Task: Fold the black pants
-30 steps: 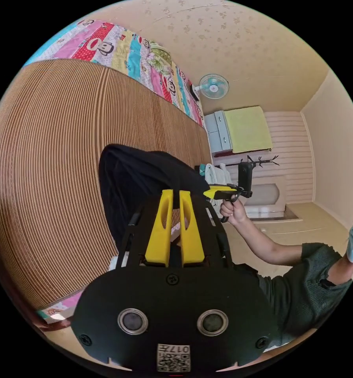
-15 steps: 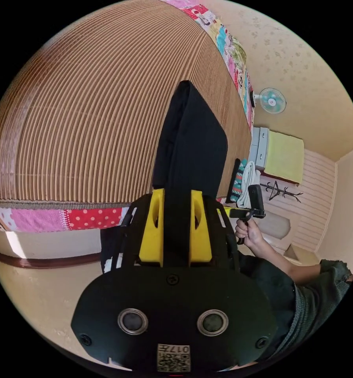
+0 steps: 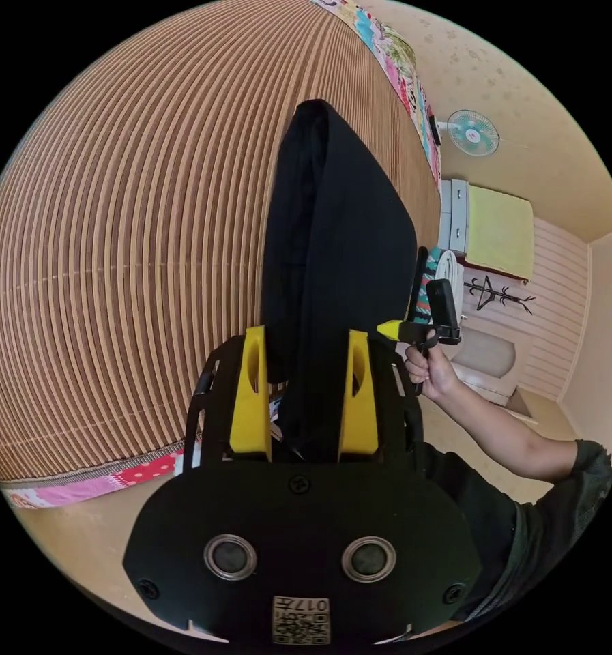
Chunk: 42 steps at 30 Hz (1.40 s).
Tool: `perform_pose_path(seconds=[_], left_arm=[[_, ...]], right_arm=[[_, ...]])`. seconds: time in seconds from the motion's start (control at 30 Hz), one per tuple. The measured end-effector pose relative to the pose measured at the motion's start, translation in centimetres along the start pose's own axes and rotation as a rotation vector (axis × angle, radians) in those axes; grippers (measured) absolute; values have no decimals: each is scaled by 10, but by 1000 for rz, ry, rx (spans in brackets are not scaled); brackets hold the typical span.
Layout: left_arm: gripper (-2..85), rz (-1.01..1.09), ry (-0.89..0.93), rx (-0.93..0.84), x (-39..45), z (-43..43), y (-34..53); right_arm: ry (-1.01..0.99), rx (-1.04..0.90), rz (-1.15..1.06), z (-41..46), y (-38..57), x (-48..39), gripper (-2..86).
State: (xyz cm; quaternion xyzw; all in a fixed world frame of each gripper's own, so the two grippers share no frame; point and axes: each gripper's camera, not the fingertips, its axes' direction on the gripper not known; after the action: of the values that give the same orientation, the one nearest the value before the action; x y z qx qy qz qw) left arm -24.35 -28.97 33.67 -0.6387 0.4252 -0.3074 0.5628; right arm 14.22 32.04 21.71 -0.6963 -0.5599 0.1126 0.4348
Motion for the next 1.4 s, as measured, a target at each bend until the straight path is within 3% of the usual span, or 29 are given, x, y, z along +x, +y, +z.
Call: perform_pose_path(seconds=[0.13,0.27,0.43,0.67,0.83,0.97,1.03,1.13,1.23,1.4], left_arm=[[81,-72,110,-57,-17,0,15],[72,-25,97,-9,-11,-42,35],[66,45,20,209,-7,-161,69],[65,83,-120,503,-41,-336,122],[66,20,-297,557,-113,-439,116],[78,-133,-325,544,-205,-437,96],[90,-350,-320,544,-276,-408,107],[86,-567,-209,687,-329,-383,161],[78,-591,-221,880,-321,-365,226],[62,-481,-194,864,-269,-301,271]], right_arm=[[-20,-49,10,4,27,-14,98],[-145,-46,-53,6,48,-65,83],[-238,-80,-211,32,38,-175,76],[-333,-150,-408,138,3,-364,75],[-297,-175,-468,234,-46,-452,78],[-147,-239,-408,317,-85,-451,86],[-60,-328,-373,337,-86,-438,83],[-79,-382,-472,308,-59,-426,38],[-65,-481,-497,237,-22,-398,18],[244,-316,-291,24,41,-323,6]])
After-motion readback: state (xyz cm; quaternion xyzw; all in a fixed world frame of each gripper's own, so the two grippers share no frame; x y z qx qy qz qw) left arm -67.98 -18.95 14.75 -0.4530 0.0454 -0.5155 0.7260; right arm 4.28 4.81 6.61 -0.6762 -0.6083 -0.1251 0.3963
